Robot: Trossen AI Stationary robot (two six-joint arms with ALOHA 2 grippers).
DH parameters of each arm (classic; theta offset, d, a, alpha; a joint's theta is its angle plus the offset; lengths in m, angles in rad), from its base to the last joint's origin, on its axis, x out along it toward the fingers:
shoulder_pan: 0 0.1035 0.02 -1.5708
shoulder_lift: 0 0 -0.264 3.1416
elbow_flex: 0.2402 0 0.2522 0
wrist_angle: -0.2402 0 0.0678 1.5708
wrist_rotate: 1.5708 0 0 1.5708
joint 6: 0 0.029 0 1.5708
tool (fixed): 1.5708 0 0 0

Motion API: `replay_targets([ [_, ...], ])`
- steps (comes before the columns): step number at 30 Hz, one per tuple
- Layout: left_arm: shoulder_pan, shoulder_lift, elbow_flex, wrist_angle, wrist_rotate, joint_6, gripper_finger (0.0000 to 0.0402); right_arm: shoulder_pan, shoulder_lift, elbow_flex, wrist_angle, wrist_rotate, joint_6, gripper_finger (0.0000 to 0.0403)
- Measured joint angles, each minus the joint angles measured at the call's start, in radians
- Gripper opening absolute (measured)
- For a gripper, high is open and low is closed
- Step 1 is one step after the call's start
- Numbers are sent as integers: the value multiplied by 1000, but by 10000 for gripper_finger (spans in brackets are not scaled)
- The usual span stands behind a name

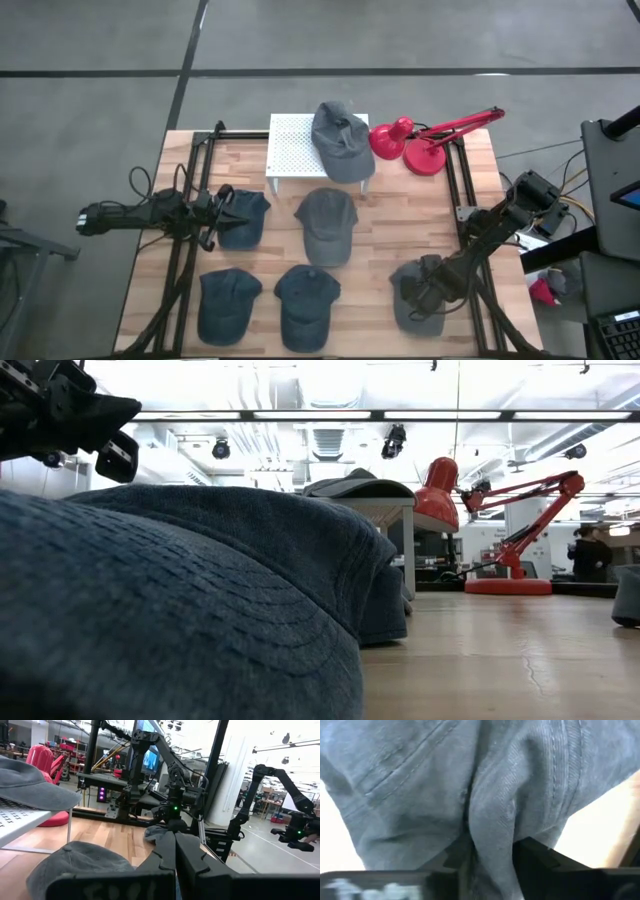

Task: Pick & Place hat
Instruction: Stack the bottom gray cap on the gray cap on the shelf

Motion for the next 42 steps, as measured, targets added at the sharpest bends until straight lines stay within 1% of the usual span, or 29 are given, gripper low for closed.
replay_targets([
  [5,0,0,0,0,0,0,0,0,0,33,-8,1,-14,52],
  [8,0,0,0,0,0,-1,0,0,0,60,-12,21,-50,20],
  [10,0,0,0,0,0,-1,0,0,0,83,-18,24,-78,14],
  [15,0,0,0,-1,0,-1,0,0,-17,156,-42,30,-171,14],
  [19,0,0,0,-1,0,-2,0,0,-44,225,-41,103,-298,13],
  [24,0,0,0,-2,0,-2,0,0,-82,317,-45,286,-495,13],
  [30,0,0,0,-3,0,-2,0,0,-118,422,-40,555,-712,13],
  [35,0,0,0,-3,0,-2,0,-1,-145,477,-39,783,-835,13],
  [42,0,0,0,0,0,-2,0,-37,-161,517,-37,1028,-930,13],
])
